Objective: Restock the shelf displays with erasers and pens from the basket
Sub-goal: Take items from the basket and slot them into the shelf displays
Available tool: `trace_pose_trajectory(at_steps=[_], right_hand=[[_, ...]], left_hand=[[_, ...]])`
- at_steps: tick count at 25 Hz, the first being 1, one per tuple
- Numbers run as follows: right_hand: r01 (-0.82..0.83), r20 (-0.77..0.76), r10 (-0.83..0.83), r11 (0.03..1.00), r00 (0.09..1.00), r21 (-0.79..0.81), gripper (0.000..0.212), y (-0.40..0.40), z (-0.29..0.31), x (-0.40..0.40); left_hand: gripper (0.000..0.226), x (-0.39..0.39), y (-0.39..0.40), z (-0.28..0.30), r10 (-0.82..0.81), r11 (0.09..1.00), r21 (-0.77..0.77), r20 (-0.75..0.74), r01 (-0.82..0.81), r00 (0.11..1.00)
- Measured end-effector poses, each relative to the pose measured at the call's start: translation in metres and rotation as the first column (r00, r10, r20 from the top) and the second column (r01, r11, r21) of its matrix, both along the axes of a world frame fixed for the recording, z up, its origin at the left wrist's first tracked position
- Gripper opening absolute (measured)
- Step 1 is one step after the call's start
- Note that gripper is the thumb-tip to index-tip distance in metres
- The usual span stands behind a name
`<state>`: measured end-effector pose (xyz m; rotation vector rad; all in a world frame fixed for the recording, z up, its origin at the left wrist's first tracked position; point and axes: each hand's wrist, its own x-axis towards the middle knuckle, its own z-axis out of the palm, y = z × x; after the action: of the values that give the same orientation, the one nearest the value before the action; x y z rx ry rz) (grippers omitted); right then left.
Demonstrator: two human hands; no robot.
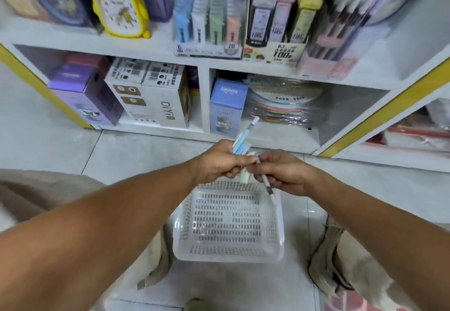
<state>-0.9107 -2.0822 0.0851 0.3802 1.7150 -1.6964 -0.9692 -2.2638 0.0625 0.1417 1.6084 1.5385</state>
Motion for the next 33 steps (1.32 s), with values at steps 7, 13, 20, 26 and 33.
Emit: trace_pose_trajectory(at_steps=[7,13,20,26,33], right_hand=[[0.001,-0.255,-0.030,0.993,0.967,-0.116,0.028,0.020,0.139,0.003],[-0.027,-0.525,0.059,0.997,0.849,0.067,0.017,0.025,0.210,0.004],[0.245,-0.620,-0.148,0.967,0.771,0.073,0.023,0.056,0.246,-0.021],[0.548,-0.629,-0.600,0.777,0.494,-0.310,0.012,0.095,0.271,-0.055],[0.731,-0.946,-0.031,0.643,0.322,0.228,0.020,0.126,0.273,-0.054]], left_hand=[[0.025,-0.043,0.004,0.146,0.163,0.984,-0.022,-0.280,-0.176,0.946],[0.046,-0.040,0.018,0.230,0.161,0.984,0.116,-0.230,-0.137,0.960],[0.014,-0.054,0.044,0.243,0.405,0.907,0.206,-0.185,-0.367,0.896],[0.017,-0.069,0.066,0.238,0.419,0.886,0.259,-0.095,-0.384,0.903],[0.034,-0.085,0.082,0.242,0.391,0.889,0.270,-0.034,-0.369,0.920]])
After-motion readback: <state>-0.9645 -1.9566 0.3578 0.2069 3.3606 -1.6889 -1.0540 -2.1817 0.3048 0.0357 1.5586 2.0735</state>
